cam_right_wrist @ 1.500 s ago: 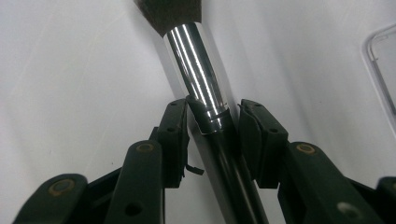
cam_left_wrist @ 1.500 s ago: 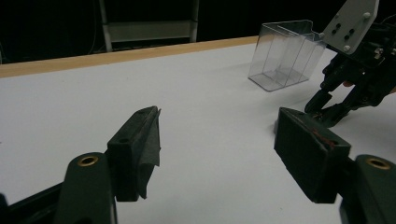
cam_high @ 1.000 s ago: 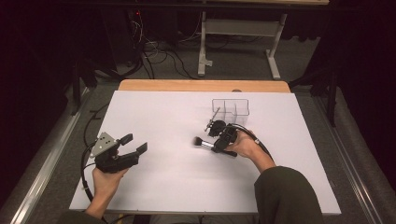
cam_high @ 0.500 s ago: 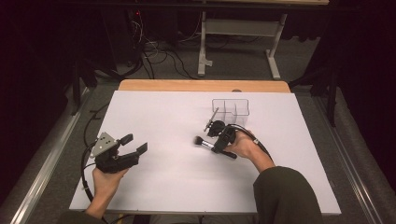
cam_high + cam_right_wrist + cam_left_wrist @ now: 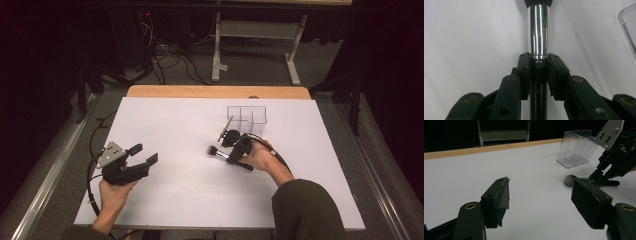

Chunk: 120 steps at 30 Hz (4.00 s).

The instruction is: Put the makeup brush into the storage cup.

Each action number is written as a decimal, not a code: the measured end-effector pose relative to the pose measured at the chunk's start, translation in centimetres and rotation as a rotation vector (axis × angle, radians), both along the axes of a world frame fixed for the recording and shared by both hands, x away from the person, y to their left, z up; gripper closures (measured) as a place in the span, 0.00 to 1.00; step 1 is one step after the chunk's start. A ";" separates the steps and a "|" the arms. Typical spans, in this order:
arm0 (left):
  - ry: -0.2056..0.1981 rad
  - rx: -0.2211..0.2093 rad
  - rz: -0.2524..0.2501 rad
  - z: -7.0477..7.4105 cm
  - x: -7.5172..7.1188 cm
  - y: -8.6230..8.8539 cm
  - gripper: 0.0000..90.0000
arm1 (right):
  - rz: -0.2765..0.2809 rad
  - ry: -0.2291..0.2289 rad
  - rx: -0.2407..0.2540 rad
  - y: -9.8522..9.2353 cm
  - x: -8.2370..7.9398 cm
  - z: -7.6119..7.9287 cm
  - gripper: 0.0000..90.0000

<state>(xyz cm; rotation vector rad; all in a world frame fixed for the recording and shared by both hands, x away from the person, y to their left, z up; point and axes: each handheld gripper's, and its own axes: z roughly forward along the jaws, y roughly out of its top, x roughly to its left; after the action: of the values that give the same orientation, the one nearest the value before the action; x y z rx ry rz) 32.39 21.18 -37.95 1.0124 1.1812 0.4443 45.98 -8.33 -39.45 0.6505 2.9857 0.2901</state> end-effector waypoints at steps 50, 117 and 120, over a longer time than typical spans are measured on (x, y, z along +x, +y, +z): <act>0.003 0.001 -0.002 -0.1 0.0 0.0 0.34 | -0.071 -0.098 0.274 -3.7 -1.9 4.0 0.84; 0.007 -0.005 0.003 -0.1 0.1 0.0 0.34 | -0.301 -0.285 0.570 -8.7 -0.2 7.6 0.84; 0.007 -0.006 0.002 -0.1 0.1 0.0 0.34 | -0.317 -0.296 0.576 -8.9 0.0 7.8 0.84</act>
<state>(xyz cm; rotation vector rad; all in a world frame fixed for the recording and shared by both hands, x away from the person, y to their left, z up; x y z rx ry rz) 32.51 21.19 -38.03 1.0084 1.1893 0.4395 45.98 -17.25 -31.67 1.0037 2.4556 1.1259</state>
